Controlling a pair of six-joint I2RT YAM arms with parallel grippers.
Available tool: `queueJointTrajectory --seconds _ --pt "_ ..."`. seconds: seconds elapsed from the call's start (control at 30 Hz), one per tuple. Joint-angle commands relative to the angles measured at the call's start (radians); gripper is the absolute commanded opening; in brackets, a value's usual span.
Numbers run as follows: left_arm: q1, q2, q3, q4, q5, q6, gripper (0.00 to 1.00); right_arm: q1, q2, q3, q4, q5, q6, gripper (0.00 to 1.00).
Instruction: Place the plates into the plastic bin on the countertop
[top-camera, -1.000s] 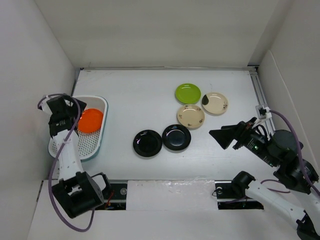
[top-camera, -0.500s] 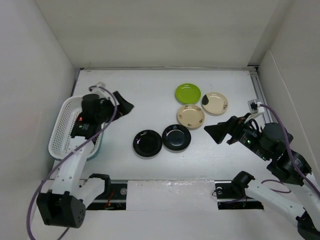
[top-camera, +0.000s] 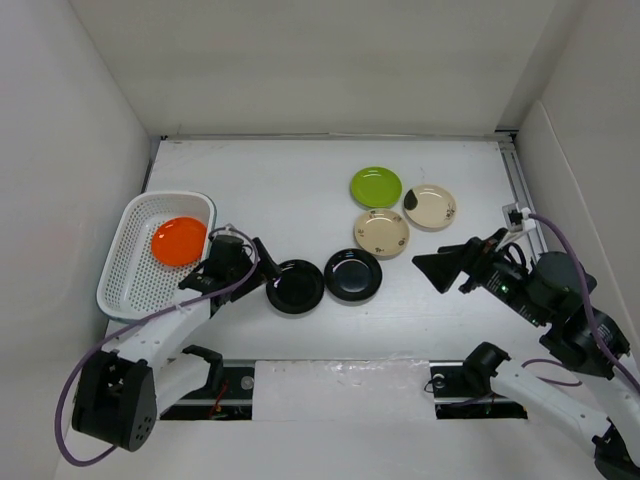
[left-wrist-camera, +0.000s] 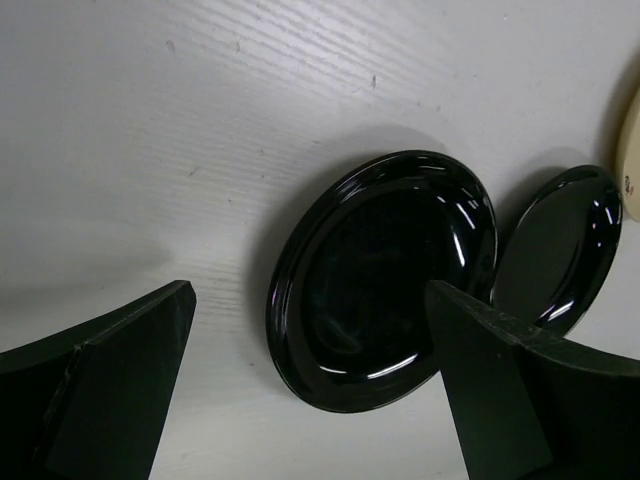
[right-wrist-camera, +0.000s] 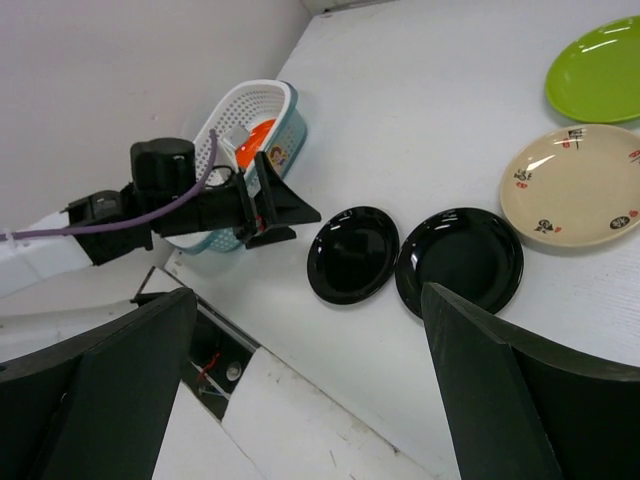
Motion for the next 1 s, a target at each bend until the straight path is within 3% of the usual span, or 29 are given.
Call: queueJointTrajectory --seconds 0.0,0.2,0.37,0.47,0.5,0.6,0.67,0.73,0.83,0.97 --pt "0.001 -0.003 -0.041 0.099 0.003 -0.037 1.00 -0.002 -0.019 0.022 0.021 -0.013 -0.019 1.00" --pt "0.001 0.066 -0.096 0.163 0.045 -0.028 0.95 -0.002 -0.010 0.013 0.040 -0.024 -0.028 1.00" --pt "0.001 0.066 -0.129 0.163 0.022 -0.028 0.65 -0.002 -0.010 0.013 0.040 -0.024 -0.037 1.00" --pt "0.001 0.066 -0.139 0.163 0.013 -0.028 0.52 -0.002 -0.010 0.013 0.040 -0.024 -0.037 1.00" --pt "0.001 0.066 -0.139 0.163 0.012 -0.019 0.39 -0.002 -0.010 0.013 0.040 -0.024 -0.037 1.00" --pt "0.001 0.077 -0.139 0.163 0.012 -0.019 0.30 -0.002 -0.010 0.003 0.049 -0.024 -0.037 1.00" --pt "0.001 0.086 -0.129 0.163 0.003 -0.010 0.15 -0.002 -0.010 0.003 0.049 -0.024 -0.037 1.00" --pt "0.001 0.096 -0.129 0.154 0.003 -0.010 0.07 -0.002 -0.010 0.003 0.049 -0.024 -0.037 1.00" --pt "0.001 0.096 -0.119 0.154 -0.006 -0.001 0.00 -0.002 -0.010 0.003 0.049 -0.014 -0.037 1.00" --pt "0.001 0.055 -0.084 0.092 -0.059 -0.014 0.00 -0.002 -0.010 0.003 0.049 -0.014 -0.037 1.00"
